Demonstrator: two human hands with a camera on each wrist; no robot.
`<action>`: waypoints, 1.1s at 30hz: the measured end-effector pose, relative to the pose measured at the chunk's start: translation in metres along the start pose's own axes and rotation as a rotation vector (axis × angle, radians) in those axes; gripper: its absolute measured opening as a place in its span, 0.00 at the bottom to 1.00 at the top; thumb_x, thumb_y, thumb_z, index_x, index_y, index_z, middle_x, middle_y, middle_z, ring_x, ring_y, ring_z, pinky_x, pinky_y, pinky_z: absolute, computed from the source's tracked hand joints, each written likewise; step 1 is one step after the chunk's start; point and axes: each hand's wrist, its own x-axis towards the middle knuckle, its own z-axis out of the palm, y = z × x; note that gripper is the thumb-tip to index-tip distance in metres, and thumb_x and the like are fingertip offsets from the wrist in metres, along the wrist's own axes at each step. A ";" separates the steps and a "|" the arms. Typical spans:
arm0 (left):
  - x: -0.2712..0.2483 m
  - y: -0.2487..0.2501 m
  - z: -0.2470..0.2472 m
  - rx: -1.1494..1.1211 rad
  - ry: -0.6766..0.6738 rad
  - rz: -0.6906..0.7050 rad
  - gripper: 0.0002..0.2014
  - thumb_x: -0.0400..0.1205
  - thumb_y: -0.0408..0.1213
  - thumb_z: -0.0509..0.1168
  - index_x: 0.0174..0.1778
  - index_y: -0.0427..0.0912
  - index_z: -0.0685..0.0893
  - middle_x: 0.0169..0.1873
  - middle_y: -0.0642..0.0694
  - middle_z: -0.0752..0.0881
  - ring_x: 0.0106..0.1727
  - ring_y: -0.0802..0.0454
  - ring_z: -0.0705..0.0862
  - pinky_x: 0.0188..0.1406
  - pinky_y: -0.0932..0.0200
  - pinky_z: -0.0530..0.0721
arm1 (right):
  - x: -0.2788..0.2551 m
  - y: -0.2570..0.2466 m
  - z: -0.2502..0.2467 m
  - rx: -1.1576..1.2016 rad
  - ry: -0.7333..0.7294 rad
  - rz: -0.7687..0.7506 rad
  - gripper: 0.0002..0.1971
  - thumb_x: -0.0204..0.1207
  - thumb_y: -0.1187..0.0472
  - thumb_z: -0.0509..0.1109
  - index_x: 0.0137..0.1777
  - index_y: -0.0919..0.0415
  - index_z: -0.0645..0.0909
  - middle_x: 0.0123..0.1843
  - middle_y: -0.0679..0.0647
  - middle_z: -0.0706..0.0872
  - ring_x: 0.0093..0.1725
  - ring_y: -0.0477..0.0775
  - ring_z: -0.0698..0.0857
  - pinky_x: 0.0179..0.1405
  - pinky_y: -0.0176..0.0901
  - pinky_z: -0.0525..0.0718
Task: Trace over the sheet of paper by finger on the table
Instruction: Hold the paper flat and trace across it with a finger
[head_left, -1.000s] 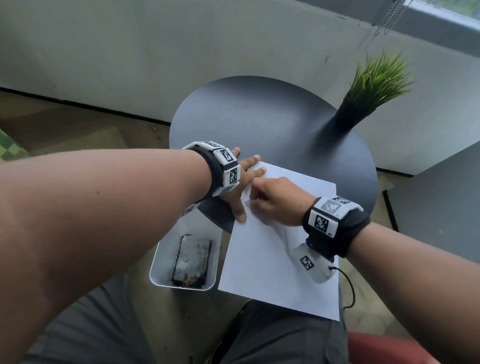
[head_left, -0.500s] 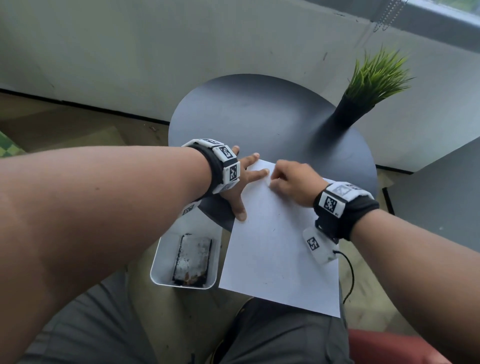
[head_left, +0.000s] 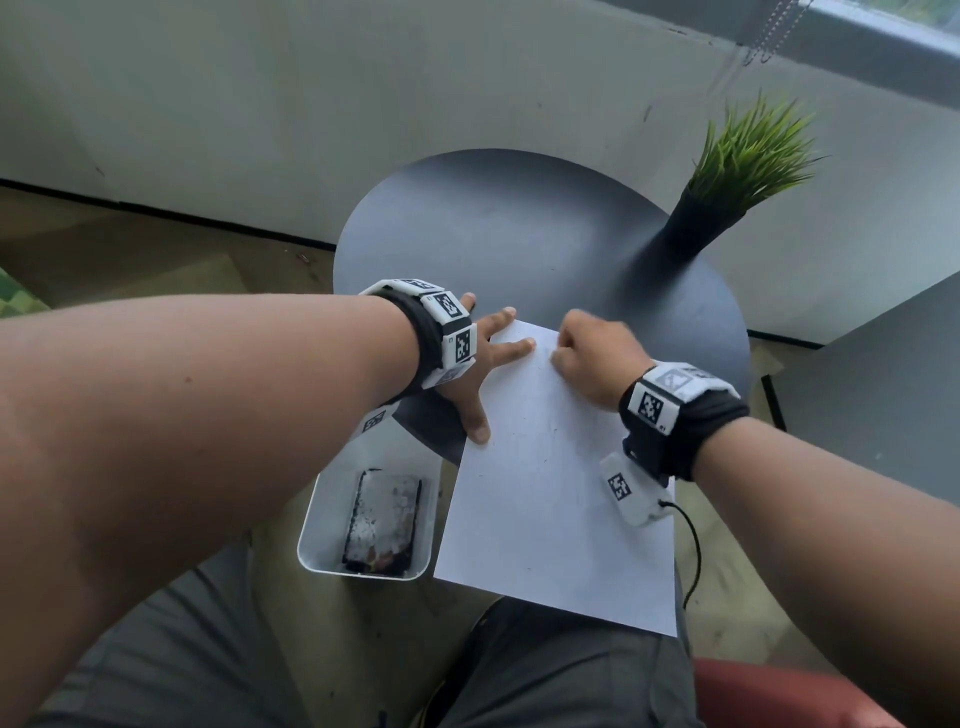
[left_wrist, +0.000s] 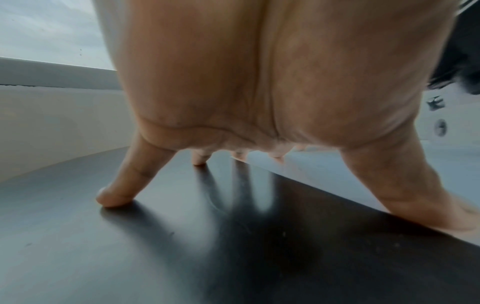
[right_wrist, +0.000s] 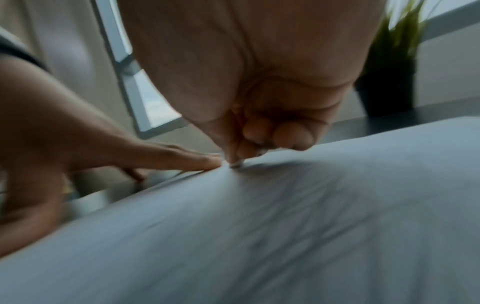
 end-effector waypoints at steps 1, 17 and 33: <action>0.000 0.000 0.000 -0.002 0.002 0.002 0.68 0.59 0.75 0.76 0.85 0.70 0.36 0.88 0.50 0.32 0.85 0.23 0.36 0.82 0.23 0.51 | -0.009 -0.010 0.004 0.005 -0.048 -0.124 0.06 0.79 0.57 0.63 0.52 0.56 0.77 0.50 0.58 0.86 0.47 0.62 0.82 0.44 0.48 0.78; -0.003 0.003 -0.005 0.035 -0.007 -0.004 0.68 0.60 0.76 0.75 0.84 0.71 0.33 0.88 0.49 0.31 0.85 0.20 0.37 0.83 0.24 0.49 | -0.036 -0.020 0.005 -0.030 -0.283 -0.493 0.05 0.80 0.57 0.66 0.52 0.56 0.77 0.44 0.53 0.85 0.45 0.59 0.82 0.45 0.48 0.79; -0.007 0.002 -0.004 0.003 -0.012 -0.012 0.67 0.61 0.75 0.75 0.84 0.72 0.34 0.88 0.50 0.31 0.85 0.23 0.37 0.82 0.23 0.49 | -0.011 0.001 -0.003 -0.011 -0.028 -0.022 0.07 0.80 0.54 0.64 0.52 0.56 0.75 0.45 0.56 0.84 0.48 0.63 0.82 0.43 0.48 0.79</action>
